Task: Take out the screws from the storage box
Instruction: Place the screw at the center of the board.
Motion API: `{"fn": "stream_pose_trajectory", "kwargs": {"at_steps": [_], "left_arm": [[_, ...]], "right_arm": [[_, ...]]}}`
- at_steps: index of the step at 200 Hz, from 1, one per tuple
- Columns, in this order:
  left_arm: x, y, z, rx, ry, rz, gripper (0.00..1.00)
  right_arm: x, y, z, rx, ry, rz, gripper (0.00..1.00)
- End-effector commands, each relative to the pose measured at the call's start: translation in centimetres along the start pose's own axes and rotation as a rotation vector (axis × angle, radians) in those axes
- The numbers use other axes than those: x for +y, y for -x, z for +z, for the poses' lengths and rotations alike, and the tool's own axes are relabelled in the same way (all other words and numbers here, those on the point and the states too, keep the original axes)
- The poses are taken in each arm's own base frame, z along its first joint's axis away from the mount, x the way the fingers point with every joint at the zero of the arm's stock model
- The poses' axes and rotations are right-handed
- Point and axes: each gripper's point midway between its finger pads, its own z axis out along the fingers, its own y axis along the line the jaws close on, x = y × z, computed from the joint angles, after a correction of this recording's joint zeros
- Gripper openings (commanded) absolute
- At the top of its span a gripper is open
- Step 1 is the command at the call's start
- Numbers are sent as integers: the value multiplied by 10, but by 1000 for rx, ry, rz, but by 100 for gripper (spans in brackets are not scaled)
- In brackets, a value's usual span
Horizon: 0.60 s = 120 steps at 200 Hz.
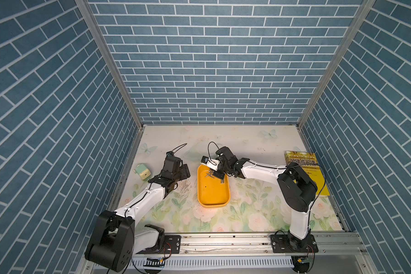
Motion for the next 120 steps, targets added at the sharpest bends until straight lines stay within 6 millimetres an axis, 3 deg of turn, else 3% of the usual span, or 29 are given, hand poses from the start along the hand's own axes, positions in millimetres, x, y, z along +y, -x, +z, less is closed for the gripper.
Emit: {"fn": "stream_pose_trajectory", "kwargs": {"at_steps": [1,25,62,91,120], "left_arm": [[2,0,1,-3,4,9,76],[1,-2,2,2,-1,12,76],[-10,-1,-1,-3,-54,39,76],[-26,4,-12,-43,-106,77,76],[-55,4,-24,-72,-169,159,76]], "right_arm": [[-2,11,-14,-43,-7,-4,0],[-10,19,-26,-83,-51,3,0],[-31,40,-72,-214,-183,28,0],[-52,33,-103,-264,-294,106,0],[-68,3,-115,-258,-353,221,0]]}}
